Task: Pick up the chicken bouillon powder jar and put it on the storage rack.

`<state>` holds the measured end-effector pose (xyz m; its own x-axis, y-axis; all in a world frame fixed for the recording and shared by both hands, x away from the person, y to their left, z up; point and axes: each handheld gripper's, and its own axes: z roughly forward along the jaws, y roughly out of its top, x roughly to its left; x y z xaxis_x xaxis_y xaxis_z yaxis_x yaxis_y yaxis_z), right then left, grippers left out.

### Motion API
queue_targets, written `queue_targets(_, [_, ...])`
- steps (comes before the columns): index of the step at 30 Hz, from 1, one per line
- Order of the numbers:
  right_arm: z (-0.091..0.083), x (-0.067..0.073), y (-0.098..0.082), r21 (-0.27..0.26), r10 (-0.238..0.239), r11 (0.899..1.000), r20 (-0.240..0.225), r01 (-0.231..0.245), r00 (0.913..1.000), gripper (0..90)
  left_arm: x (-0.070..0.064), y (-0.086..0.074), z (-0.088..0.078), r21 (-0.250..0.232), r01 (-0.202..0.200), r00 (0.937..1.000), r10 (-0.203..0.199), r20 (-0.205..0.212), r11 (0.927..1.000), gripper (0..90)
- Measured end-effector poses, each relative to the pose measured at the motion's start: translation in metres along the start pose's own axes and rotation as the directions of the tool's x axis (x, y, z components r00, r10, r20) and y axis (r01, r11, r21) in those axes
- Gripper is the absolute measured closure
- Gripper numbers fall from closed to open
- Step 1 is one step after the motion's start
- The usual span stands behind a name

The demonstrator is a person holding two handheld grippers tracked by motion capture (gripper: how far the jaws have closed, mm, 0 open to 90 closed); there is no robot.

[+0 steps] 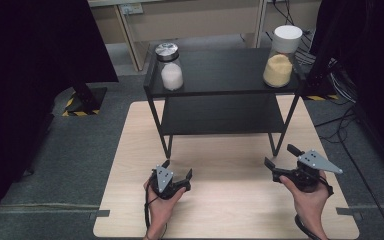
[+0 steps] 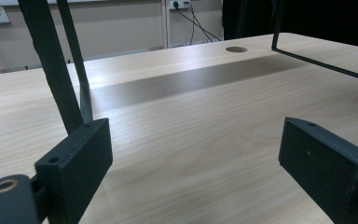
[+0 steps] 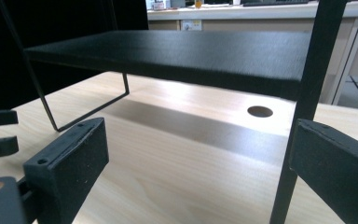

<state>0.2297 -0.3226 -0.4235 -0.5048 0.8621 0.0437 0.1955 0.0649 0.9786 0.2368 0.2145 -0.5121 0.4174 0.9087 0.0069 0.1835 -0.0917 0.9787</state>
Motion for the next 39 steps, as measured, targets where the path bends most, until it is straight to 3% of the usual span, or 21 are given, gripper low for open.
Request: queue_targets(39, [0.003, 0.006, -0.041, 0.070, 0.028, 0.997, 0.016, -0.029, 0.9995, 4.7, 0.000, 0.000, 0.000, 0.000, -0.006, 1.0000, 0.006, -0.002, 1.0000, 8.9])
